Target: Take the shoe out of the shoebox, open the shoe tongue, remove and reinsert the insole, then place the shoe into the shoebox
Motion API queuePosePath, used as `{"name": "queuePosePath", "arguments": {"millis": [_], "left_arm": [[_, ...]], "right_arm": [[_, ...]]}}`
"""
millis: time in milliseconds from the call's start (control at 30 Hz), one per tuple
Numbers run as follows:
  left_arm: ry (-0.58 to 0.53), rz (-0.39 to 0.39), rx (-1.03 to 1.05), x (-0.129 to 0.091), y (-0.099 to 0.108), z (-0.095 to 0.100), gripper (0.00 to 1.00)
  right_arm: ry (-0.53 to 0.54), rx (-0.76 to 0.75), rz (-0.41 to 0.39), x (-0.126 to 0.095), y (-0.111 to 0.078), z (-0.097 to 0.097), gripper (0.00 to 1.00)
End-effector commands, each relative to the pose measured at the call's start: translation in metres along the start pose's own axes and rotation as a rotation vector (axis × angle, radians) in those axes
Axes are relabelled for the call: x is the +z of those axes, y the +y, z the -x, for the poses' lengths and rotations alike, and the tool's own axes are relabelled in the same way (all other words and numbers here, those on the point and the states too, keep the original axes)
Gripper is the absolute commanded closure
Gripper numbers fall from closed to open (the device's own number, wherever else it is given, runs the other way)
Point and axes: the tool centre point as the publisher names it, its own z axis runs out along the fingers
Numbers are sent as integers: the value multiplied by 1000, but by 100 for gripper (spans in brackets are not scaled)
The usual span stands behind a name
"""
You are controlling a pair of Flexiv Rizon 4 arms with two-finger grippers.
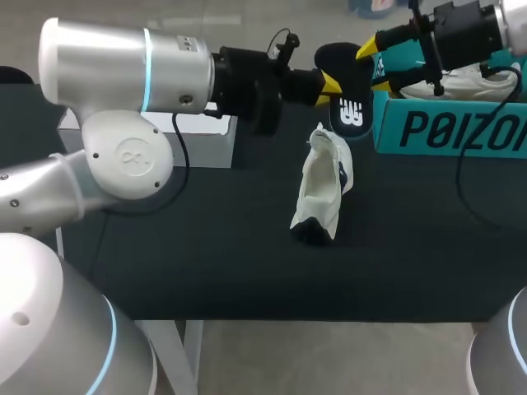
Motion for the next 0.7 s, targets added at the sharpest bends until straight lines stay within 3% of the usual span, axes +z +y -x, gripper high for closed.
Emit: {"name": "queuePosePath", "arguments": {"millis": [33,700], "left_arm": [[4,3,4,1,0,3,100],[23,14,9,-6,1,-5,100]], "right_arm": [[28,-3,4,3,0,4,48],[23,2,7,1,4,5,51]]}}
